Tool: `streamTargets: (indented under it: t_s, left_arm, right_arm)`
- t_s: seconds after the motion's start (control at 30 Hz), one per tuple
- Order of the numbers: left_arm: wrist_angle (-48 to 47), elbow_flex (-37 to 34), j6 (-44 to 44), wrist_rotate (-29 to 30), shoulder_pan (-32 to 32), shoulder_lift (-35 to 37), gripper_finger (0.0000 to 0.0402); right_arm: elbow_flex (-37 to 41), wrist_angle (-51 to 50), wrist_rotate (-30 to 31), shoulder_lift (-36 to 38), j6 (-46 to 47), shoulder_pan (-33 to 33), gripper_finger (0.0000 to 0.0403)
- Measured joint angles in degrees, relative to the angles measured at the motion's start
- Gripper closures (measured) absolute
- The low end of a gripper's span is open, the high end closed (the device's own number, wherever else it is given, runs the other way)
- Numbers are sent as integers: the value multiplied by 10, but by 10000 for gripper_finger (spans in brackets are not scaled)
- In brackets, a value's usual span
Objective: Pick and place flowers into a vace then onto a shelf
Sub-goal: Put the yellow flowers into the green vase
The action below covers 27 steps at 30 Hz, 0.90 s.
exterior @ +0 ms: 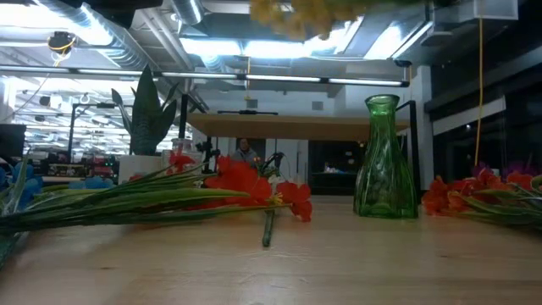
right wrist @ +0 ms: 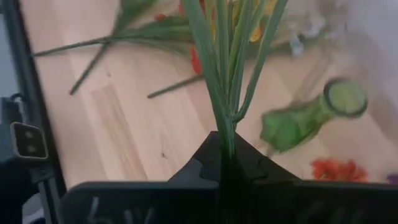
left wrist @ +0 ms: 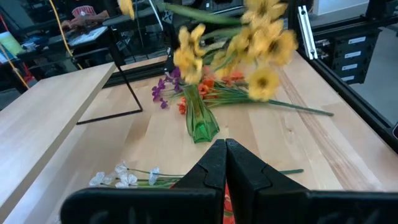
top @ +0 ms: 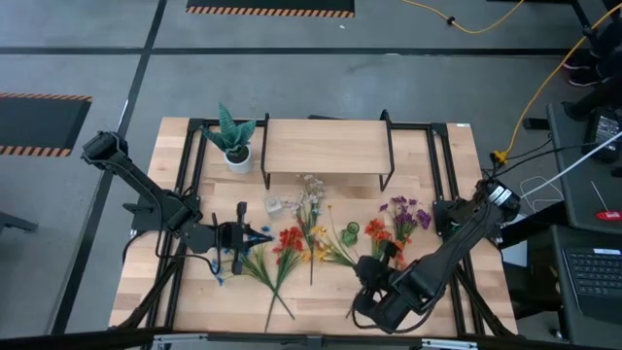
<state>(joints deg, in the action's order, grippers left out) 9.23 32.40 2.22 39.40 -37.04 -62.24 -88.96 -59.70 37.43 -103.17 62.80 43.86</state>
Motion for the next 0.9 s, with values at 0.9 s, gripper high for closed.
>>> streamTargets:
  t_s: [0.9]
  left_arm:
    - [0, 0, 0, 0, 0, 0, 398]
  right_arm:
    - [294, 439, 82, 298, -405, -54, 398]
